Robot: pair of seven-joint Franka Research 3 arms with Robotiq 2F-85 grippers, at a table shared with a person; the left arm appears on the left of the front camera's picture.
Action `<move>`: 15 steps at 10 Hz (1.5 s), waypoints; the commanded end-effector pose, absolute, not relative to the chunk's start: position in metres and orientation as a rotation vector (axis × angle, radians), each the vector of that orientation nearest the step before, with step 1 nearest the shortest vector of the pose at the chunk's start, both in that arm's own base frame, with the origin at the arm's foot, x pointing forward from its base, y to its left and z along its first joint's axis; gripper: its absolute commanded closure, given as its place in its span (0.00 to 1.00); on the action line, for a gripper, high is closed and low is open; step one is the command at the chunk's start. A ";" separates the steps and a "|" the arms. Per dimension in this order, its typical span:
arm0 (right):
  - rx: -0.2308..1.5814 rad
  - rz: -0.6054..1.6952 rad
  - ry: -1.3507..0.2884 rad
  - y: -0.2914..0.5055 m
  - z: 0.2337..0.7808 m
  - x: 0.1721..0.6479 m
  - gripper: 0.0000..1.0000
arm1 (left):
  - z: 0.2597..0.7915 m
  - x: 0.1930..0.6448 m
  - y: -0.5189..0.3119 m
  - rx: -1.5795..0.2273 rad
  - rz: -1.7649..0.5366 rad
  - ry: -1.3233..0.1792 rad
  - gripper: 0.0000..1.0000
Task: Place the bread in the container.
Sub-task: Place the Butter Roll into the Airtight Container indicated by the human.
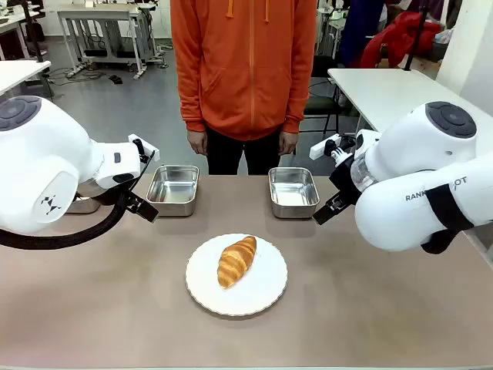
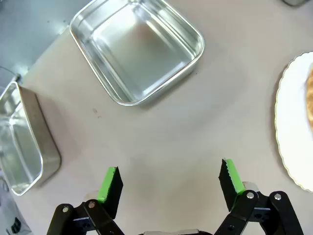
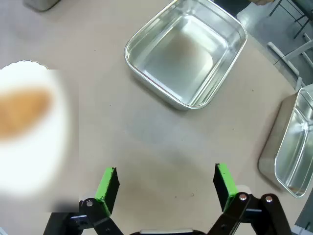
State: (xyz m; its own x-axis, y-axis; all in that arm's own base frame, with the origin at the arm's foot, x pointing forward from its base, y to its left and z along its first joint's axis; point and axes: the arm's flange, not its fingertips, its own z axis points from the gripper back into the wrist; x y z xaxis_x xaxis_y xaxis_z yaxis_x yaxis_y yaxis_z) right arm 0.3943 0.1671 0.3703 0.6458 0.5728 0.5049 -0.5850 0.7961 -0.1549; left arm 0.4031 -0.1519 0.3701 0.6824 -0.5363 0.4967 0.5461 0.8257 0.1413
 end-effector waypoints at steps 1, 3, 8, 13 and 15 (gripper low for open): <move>0.023 0.659 -0.567 0.167 0.370 0.394 0.00 | 0.370 0.403 -0.152 -0.019 -0.607 -0.551 0.00; 0.023 0.659 -0.567 0.167 0.370 0.394 0.00 | 0.370 0.403 -0.152 -0.019 -0.607 -0.551 0.00; 0.023 0.659 -0.567 0.167 0.370 0.394 0.00 | 0.370 0.403 -0.152 -0.019 -0.607 -0.551 0.00; 0.055 0.674 -0.648 0.144 0.455 0.409 0.00 | 0.449 0.412 -0.125 -0.099 -0.681 -0.604 0.00; 0.075 0.673 -0.685 0.114 0.494 0.418 0.00 | 0.500 0.423 -0.095 -0.132 -0.736 -0.586 0.00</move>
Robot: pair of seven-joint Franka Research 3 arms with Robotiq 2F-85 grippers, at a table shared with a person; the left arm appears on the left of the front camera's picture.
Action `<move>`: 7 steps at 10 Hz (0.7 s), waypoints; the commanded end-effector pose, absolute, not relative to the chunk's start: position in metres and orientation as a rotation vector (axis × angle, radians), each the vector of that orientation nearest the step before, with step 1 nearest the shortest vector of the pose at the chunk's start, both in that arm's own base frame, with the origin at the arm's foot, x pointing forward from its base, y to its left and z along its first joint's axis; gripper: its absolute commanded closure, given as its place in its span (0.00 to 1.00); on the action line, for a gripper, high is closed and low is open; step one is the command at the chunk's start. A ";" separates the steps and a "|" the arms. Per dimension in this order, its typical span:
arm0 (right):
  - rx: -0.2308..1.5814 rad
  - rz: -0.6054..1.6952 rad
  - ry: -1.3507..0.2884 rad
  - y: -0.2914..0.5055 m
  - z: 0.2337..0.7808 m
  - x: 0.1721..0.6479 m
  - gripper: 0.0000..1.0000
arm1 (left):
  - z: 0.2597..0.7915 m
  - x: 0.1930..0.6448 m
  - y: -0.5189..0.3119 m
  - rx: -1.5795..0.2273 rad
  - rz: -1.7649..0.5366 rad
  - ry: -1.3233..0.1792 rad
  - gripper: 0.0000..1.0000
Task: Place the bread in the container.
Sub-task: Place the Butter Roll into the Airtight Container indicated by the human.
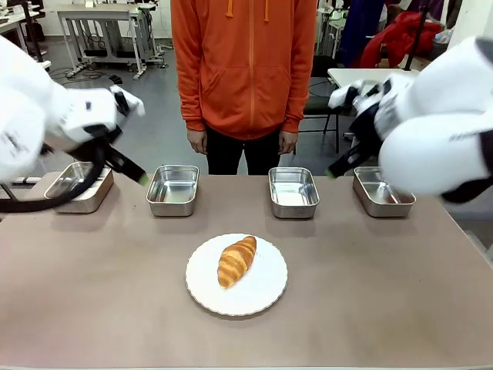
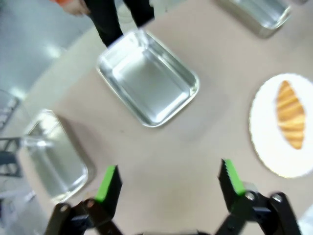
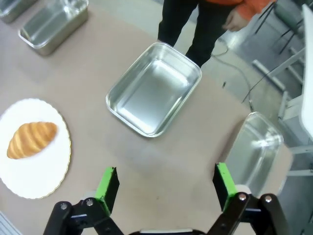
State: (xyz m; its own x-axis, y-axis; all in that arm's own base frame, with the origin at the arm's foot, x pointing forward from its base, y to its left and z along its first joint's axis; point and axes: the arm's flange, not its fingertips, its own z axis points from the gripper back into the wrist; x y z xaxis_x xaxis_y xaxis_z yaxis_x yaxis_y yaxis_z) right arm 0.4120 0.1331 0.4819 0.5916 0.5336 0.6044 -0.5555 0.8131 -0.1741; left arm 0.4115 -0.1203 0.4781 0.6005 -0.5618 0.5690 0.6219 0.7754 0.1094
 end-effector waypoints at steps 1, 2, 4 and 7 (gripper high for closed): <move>0.117 0.698 -0.675 0.090 0.509 0.423 0.00 | 0.522 0.431 -0.074 -0.157 -0.810 -0.553 0.00; 0.171 0.742 -0.660 0.061 0.522 0.428 0.00 | 0.540 0.441 -0.050 -0.198 -0.886 -0.527 0.00; 0.255 0.805 -0.632 -0.008 0.534 0.439 0.00 | 0.557 0.468 0.010 -0.333 -1.065 -0.533 0.00; 0.384 0.850 -0.675 -0.072 0.528 0.443 0.00 | 0.544 0.502 0.089 -0.444 -1.128 -0.603 0.00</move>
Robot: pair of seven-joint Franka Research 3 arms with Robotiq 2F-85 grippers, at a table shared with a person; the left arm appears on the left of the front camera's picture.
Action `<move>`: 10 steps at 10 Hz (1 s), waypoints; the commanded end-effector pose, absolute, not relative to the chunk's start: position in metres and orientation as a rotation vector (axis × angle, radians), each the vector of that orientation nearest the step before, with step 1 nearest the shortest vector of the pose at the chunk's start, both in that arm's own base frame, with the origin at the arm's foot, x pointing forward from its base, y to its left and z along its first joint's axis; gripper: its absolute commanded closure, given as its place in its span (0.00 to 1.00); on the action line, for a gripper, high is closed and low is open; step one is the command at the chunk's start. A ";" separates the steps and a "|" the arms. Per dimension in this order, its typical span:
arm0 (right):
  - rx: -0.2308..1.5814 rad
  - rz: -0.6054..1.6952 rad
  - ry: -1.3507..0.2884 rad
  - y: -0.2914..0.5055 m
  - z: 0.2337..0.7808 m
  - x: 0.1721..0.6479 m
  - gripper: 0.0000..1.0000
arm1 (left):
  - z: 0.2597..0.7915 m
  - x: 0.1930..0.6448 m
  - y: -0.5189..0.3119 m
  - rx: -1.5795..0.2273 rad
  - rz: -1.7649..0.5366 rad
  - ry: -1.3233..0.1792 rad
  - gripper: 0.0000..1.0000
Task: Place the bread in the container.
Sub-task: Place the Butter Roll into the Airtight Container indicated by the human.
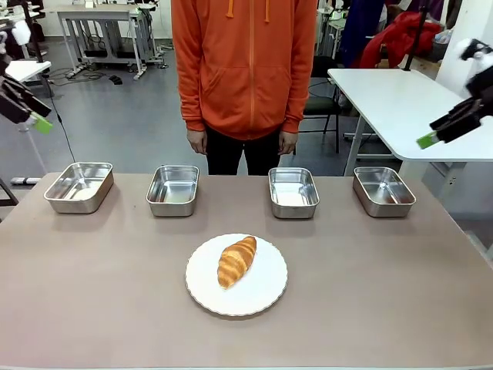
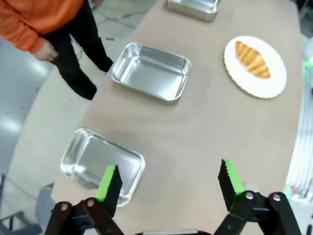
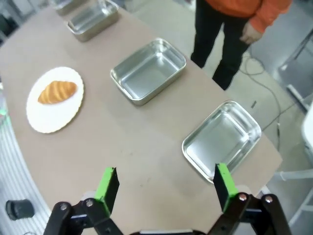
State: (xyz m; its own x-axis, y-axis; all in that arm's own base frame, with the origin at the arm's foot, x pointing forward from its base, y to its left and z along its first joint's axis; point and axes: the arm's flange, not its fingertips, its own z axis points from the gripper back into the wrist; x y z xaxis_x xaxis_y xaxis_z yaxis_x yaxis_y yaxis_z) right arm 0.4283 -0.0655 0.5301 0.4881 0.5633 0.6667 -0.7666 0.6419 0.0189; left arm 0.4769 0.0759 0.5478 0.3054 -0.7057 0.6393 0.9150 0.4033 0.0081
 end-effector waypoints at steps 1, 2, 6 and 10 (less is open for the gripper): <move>0.403 0.820 -0.673 -0.084 0.524 0.449 0.00 | 0.541 0.501 0.111 -0.451 -1.133 -0.646 0.00; 0.434 0.815 -0.693 -0.095 0.520 0.451 0.00 | 0.537 0.499 0.131 -0.468 -1.125 -0.671 0.00; 0.499 0.776 -0.777 -0.107 0.513 0.457 0.00 | 0.519 0.483 0.166 -0.499 -1.081 -0.723 0.00; 0.470 0.762 -0.707 -0.100 0.513 0.451 0.00 | 0.519 0.487 0.167 -0.499 -1.069 -0.687 0.00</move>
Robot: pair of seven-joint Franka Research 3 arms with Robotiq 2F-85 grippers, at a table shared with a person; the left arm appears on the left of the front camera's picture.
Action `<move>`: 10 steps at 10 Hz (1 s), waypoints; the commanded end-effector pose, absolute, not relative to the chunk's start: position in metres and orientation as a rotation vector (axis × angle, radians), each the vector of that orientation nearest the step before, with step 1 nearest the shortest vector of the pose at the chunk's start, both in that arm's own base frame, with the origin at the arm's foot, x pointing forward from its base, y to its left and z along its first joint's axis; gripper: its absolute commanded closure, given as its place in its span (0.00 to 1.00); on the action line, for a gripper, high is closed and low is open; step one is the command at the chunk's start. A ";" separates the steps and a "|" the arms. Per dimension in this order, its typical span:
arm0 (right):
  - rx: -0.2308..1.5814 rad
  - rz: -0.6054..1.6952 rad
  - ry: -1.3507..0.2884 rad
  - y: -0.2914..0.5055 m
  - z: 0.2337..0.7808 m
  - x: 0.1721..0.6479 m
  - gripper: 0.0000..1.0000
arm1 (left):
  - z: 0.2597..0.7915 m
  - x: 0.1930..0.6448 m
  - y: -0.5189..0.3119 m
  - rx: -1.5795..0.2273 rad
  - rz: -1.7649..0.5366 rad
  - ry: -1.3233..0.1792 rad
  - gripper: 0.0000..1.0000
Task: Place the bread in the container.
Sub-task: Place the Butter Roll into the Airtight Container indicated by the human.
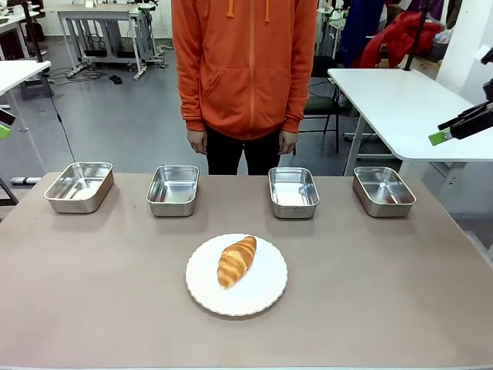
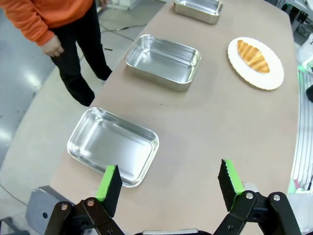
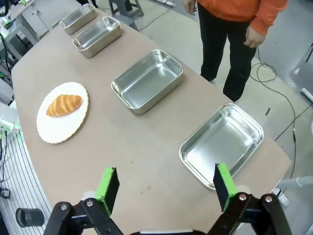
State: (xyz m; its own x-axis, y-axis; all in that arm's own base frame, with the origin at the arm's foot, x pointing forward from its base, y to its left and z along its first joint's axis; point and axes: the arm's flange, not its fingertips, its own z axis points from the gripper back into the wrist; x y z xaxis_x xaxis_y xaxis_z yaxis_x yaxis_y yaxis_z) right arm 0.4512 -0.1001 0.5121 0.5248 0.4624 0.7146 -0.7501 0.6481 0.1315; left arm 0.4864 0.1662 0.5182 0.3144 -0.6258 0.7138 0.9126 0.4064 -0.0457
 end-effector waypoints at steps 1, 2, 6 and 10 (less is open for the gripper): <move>0.465 0.755 -0.702 -0.101 0.511 0.452 0.00 | 0.518 0.486 0.168 -0.494 -1.066 -0.680 0.00; 0.434 0.751 -0.713 -0.108 0.518 0.451 0.00 | 0.521 0.479 0.168 -0.500 -1.030 -0.705 0.00; 0.486 0.737 -0.759 -0.121 0.536 0.448 0.00 | 0.530 0.468 0.176 -0.563 -0.895 -0.741 0.00; 0.510 0.723 -0.777 -0.121 0.548 0.445 0.00 | 0.546 0.448 0.168 -0.626 -0.891 -0.778 0.00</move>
